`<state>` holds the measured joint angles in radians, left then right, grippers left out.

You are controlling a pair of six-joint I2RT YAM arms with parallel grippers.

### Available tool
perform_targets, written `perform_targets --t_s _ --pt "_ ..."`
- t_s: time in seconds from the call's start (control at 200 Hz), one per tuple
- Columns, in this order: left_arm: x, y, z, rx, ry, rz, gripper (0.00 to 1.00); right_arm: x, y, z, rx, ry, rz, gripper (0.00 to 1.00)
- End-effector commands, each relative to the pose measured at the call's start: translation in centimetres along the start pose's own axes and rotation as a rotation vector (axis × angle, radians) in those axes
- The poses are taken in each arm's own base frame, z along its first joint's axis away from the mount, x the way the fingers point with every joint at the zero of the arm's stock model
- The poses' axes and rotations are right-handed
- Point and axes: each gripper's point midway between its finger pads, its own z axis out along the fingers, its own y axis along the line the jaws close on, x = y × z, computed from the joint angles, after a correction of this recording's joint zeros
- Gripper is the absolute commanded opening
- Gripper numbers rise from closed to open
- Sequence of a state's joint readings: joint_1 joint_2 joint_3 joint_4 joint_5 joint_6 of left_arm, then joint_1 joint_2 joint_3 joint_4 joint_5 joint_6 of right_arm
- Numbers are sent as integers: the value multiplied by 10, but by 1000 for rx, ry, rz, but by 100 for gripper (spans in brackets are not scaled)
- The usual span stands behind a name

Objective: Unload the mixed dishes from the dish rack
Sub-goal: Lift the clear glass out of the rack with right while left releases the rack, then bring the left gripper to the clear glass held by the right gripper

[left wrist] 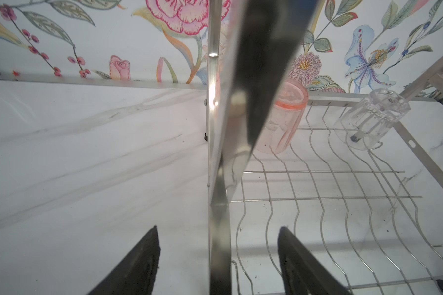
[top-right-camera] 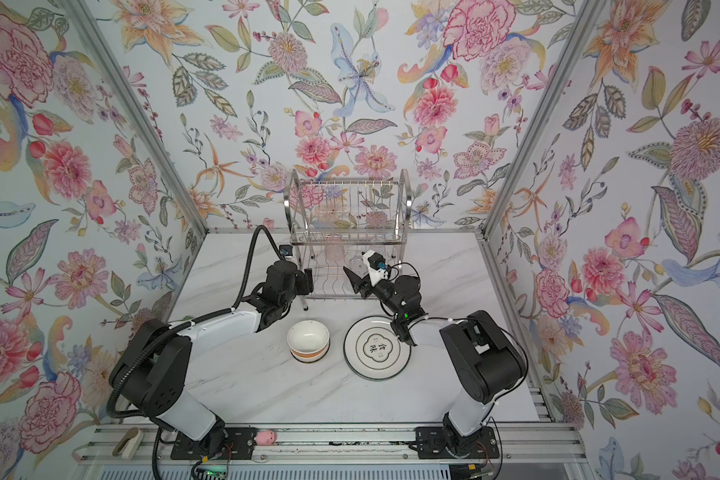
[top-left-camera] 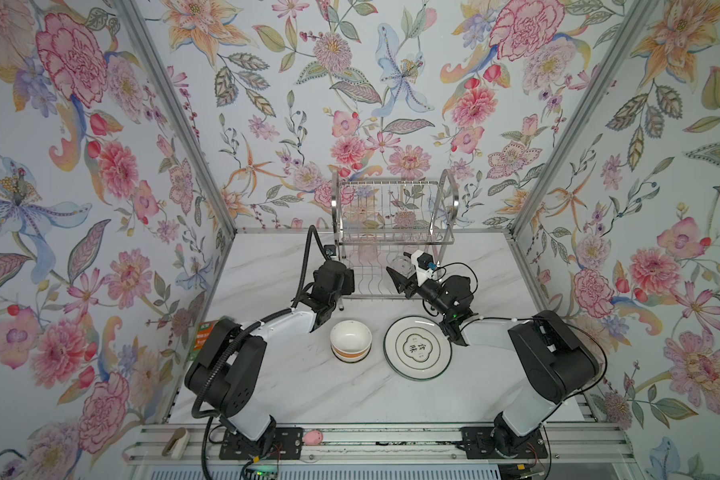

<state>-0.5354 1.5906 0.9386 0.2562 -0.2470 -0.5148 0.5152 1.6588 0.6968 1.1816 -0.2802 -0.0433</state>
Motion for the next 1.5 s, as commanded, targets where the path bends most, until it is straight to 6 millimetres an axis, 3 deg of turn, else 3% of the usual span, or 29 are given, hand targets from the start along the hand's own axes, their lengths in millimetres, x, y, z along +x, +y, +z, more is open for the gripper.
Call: perform_targets --t_s 0.0,0.125,0.335,0.506,0.646,0.816,0.966,1.116,1.291,1.497 --pt "-23 1 -22 37 -71 -13 85 -18 9 -12 -8 -23 38 0" --pt "-34 1 -43 74 -128 -5 93 -26 15 -28 -8 -11 111 0" --pt "-49 -1 -88 178 -292 90 97 -39 13 -58 51 5 367 0" --pt "-54 -21 -126 349 -447 220 100 -36 0 -78 154 49 615 0" --pt "-51 -51 -147 482 -523 370 99 -32 -11 -87 211 65 852 0" --pt "-41 -96 -154 585 -554 531 99 -31 -15 -90 200 82 1061 0" --pt "-36 -135 -154 713 -567 553 99 -32 -14 -88 177 104 1146 0" --pt "-18 -169 -147 792 -547 630 95 -31 -16 -90 176 109 1210 0" --pt "3 -191 -144 851 -507 688 92 -33 -21 -93 189 88 1232 0" --pt "1 -204 -131 839 -522 646 81 -36 -21 -94 177 82 1234 0"
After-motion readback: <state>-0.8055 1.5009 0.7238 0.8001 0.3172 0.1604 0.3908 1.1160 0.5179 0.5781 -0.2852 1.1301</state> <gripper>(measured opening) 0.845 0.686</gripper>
